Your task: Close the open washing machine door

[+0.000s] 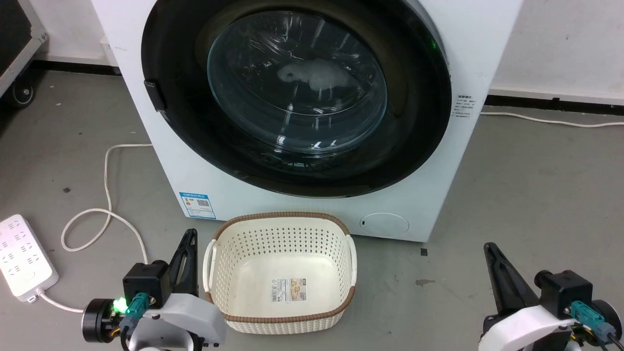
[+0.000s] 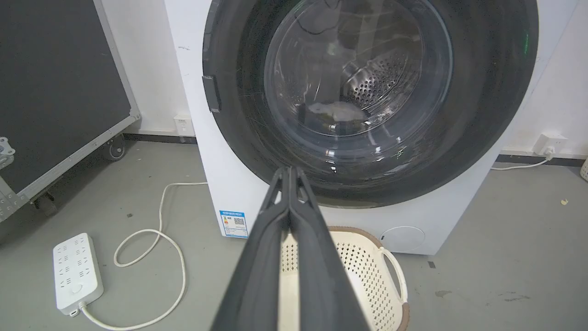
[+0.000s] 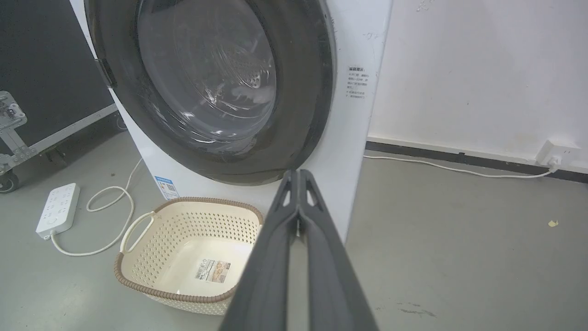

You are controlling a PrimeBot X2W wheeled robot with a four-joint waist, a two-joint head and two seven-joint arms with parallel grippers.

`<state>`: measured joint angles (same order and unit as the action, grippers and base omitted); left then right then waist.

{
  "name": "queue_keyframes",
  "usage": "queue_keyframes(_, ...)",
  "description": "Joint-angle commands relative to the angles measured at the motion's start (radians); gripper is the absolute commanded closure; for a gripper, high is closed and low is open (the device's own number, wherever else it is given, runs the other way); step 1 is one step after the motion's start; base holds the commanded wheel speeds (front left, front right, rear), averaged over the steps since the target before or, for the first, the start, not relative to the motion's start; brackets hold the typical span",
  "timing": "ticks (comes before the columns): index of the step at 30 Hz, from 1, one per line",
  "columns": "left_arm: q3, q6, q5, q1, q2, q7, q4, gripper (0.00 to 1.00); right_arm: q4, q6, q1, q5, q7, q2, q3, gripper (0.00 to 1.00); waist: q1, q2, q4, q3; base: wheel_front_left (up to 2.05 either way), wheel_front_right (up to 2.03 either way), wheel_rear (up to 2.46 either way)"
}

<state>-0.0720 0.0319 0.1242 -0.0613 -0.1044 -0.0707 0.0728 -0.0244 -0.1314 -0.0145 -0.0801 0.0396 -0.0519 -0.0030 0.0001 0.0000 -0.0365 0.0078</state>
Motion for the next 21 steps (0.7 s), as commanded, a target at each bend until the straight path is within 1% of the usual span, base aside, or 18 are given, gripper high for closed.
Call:
queue_keyframes(1,0.007,-0.005,-0.009,0.014,0.007,0.003,-0.008,1.0,0.007,0.0,0.008,0.006,-0.004,0.001,0.0,1.0,0.0,0.0,0.001,0.0,0.0,0.0,0.0)
queue_keyframes(21,0.031,-0.015,-0.053,0.032,0.025,0.029,-0.033,1.0,0.014,0.001,0.011,0.034,-0.017,0.001,0.001,1.0,0.0,0.0,0.015,-0.003,0.0,0.0,0.0)
